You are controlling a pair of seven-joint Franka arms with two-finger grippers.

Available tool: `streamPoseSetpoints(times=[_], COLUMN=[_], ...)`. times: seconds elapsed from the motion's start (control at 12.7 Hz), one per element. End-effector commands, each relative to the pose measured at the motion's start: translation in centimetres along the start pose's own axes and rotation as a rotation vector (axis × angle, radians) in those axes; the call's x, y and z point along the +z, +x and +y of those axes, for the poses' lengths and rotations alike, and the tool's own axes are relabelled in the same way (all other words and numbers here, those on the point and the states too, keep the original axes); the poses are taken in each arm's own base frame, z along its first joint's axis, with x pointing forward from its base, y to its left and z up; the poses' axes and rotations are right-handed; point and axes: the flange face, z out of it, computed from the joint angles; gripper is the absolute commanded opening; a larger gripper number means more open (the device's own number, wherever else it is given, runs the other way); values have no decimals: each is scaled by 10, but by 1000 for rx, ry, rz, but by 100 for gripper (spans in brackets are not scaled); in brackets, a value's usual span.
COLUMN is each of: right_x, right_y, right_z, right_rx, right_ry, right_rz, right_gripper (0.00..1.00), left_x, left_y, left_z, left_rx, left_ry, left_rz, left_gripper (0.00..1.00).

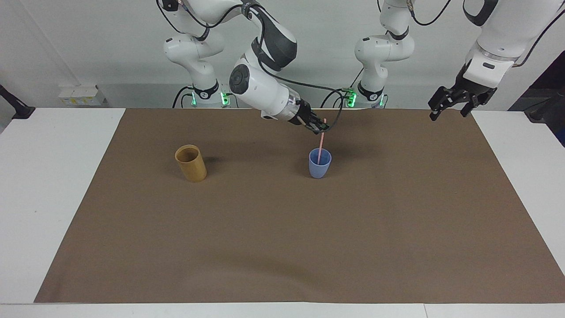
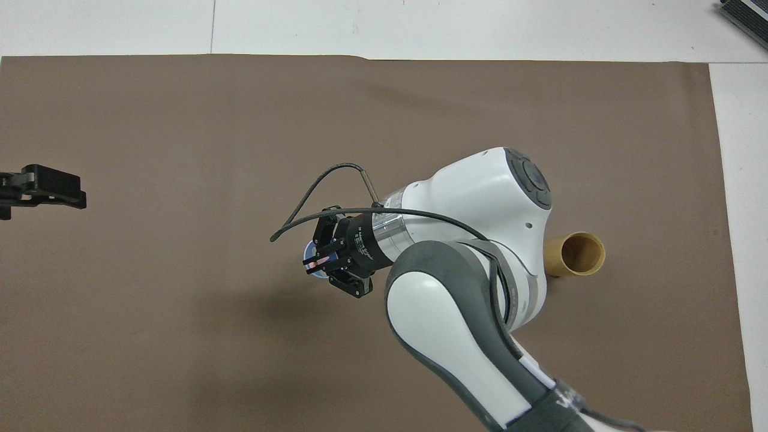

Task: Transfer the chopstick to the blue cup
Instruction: 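Lower the pink stick into the blue cup and open the right gripper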

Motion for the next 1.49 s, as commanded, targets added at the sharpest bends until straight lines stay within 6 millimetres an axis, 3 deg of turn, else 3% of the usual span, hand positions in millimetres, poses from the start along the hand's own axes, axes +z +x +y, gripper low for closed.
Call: streamPoseSetpoints(times=[0.0,0.08,0.24,0.55,0.79,1.02,1.26,1.41], right_x=[4,3,3,0,-4,-12,-26,-51], right_y=[6,5,5,5,1,1,14,30], right_z=[3,2,2,-3,-5,-3,-4,-8], right_rx=[-9,-9,-5,-7,-35,-103,-196,-249], right_ry=[17,20,22,40,47,31,15,16], right_rz=[-12,-12,-13,-9,2,102,239,365], right_gripper=[17,43,63,88,99,100,100,100], left_x=[-3,-4,-4,-3,-3,-3,-4,-3], left_y=[-5,-6,-6,-6,-6,-6,-6,-5], left_z=[-3,-3,-2,-2,-2,-2,-3,-3], left_rx=[-7,-7,-5,-5,-5,-5,-7,-7], left_ry=[2,2,2,2,2,2,2,2], left_rz=[-4,-3,-3,-4,-4,-4,-3,-4], left_gripper=[100,100,100,100,100,100,100,100])
